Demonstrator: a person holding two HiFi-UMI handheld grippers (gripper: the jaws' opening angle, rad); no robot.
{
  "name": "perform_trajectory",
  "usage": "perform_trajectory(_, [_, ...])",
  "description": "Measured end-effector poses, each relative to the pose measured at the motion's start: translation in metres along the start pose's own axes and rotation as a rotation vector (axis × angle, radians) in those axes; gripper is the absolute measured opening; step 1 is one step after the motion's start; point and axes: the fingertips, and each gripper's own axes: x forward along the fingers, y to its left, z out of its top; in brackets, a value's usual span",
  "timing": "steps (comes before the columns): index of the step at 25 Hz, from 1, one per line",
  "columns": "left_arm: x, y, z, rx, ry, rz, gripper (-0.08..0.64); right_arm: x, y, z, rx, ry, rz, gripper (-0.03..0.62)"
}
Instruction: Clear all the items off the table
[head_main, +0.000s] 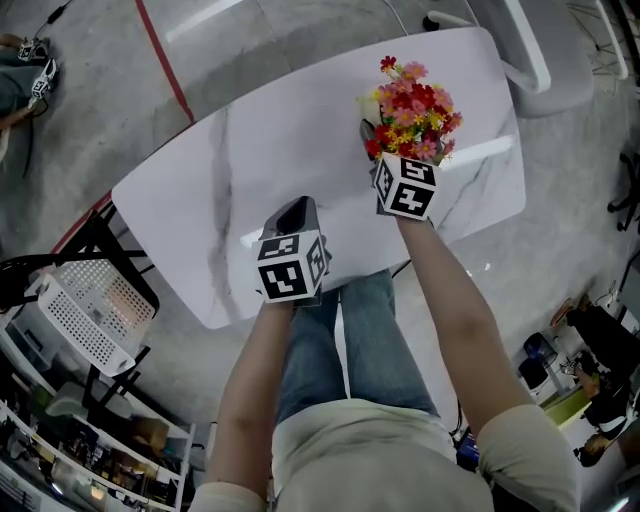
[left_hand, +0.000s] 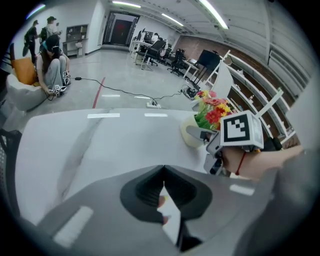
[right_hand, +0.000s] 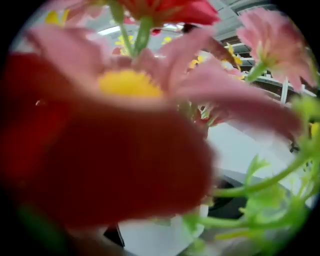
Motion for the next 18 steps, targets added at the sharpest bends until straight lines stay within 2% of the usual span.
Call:
perform_trajectory(6, [0.0033,0.0018,-0.0069,-0.012,0.011,-0.004,0.008,0.0050,-0.0076,-0.0030,-0.050,-0.018,-0.086,0.486])
perform_trajectory(12, [0.0031,0.0024,-0.0092,-0.010,0.011,-0.001,0.008,0.0063,-0.0086,0.0000,-0.071,-0.041,-0.068,0.483])
perform_trajectory(18, [-0.0008,-0.0017,-0.0081,-0.008,0.004,-0.001,0.008,0.0051,-0.0097,-0.0039,-0.087,0.015,-0.055,0.482])
